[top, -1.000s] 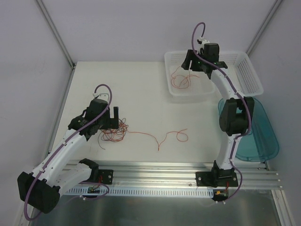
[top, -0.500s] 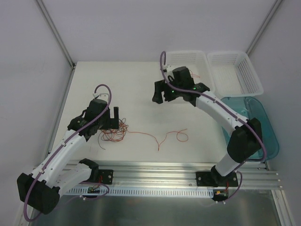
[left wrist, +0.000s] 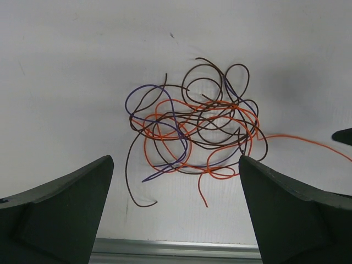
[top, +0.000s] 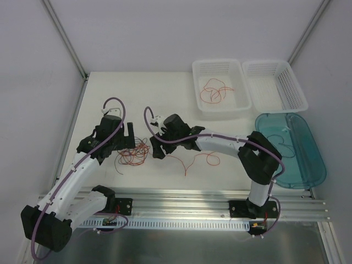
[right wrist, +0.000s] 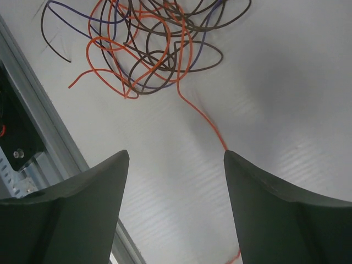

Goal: Untangle the cables

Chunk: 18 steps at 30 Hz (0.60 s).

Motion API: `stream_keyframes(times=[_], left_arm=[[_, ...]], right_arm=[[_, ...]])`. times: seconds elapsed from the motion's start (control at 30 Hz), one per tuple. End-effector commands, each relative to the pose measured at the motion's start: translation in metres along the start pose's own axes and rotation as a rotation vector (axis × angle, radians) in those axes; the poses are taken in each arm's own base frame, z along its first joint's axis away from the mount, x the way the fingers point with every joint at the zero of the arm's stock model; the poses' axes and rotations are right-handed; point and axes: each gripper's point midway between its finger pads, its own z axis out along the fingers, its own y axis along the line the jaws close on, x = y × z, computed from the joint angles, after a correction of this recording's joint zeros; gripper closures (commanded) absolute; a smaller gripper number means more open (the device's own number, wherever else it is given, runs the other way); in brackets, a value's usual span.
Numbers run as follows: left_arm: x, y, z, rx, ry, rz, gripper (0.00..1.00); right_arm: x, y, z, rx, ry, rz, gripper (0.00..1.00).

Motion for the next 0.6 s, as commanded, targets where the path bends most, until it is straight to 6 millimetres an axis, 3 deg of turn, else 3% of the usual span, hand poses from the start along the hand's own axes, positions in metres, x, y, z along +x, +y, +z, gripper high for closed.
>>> stream_keyframes(times=[0.0, 0.17, 0.4, 0.57], left_arm=[[-0.006, 0.020, -0.002, -0.080, -0.034, -0.078, 0.01], [-0.008, 0.030, 0.002, -0.080, -0.010, -0.163, 0.01], [-0.007, 0.030, 0.007, -0.047, 0.016, -0.201, 0.01], [-0.006, 0.030, 0.008, -0.045, 0.023, -0.198, 0.01]], right_arm=[[-0.035, 0.015, 0.024, -0.055, -0.125, -0.049, 0.27], [-0.028, 0.012, 0.059, -0.063, -0.120, -0.056, 0.32], [-0.019, 0.019, 0.086, -0.089, -0.086, -0.096, 0.38], [-0.011, 0.025, 0.097, -0.111, -0.067, -0.097, 0.52]])
